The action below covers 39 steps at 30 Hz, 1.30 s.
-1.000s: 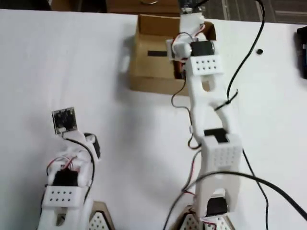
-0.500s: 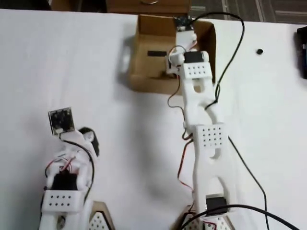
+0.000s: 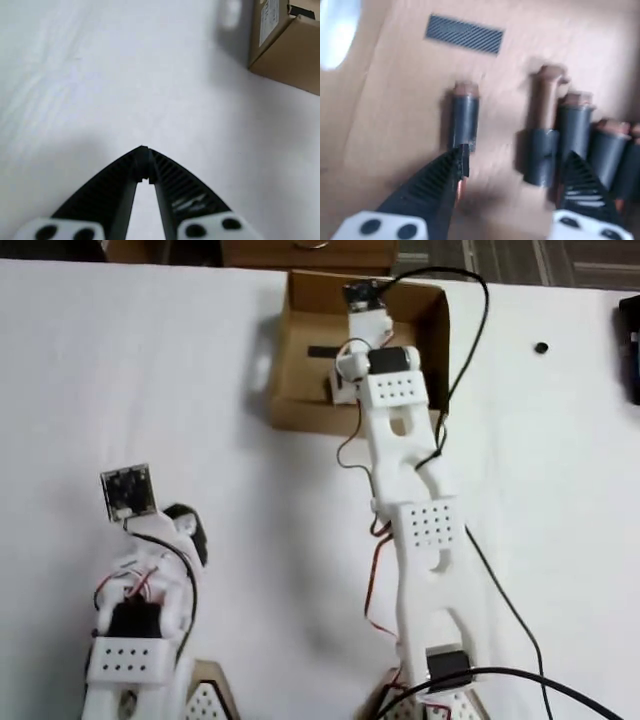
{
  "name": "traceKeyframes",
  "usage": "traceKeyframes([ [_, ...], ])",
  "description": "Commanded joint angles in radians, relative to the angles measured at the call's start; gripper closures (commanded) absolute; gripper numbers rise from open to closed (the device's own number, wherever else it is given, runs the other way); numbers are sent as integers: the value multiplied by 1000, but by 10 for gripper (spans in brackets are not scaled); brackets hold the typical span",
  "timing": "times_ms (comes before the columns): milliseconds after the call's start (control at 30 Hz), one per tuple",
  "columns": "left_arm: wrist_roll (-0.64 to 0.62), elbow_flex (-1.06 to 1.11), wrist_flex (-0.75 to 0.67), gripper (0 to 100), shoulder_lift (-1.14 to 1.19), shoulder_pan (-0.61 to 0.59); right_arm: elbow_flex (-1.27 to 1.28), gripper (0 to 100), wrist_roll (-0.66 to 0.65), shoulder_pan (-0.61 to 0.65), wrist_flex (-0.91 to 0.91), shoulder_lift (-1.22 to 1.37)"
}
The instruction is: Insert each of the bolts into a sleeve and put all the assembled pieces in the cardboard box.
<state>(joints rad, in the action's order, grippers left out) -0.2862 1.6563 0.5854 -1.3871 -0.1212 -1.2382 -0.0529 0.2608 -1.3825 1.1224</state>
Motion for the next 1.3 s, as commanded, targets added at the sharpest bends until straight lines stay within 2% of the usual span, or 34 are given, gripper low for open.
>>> traceKeyframes([
  [0, 5, 31, -12, 979, -12, 9, -109, 707, 2, 27, -188, -116],
  [100, 5, 31, -12, 979, -12, 9, -178, 707, 3, 38, -380, -176],
  [267, 5, 31, -12, 979, -12, 9, -57, 707, -3, 22, -392, -409],
  [400, 12, 27, 6, 979, -12, 9, 253, 707, -3, 68, -390, -774],
  [500, 89, 5, 61, 979, -12, 23, 526, 707, -3, 87, -389, -1053],
  [700, 173, -108, 324, 979, -12, 138, 1042, 707, -3, 82, -387, -1506],
  [800, 210, -113, 348, 979, -12, 175, 1332, 707, 0, 82, -386, -1718],
  [900, 272, -111, 351, 980, -14, 207, 1593, 707, -2, 51, -326, -1911],
  [1033, 281, -104, 356, 980, -58, 193, 1919, 707, -49, -91, -101, -2170],
  [1133, 275, -108, 400, 980, -192, 152, 2130, 707, -141, -166, 45, -2365],
  [1267, 281, -91, 520, 980, -453, 147, 2352, 707, -172, -194, 133, -2606],
])
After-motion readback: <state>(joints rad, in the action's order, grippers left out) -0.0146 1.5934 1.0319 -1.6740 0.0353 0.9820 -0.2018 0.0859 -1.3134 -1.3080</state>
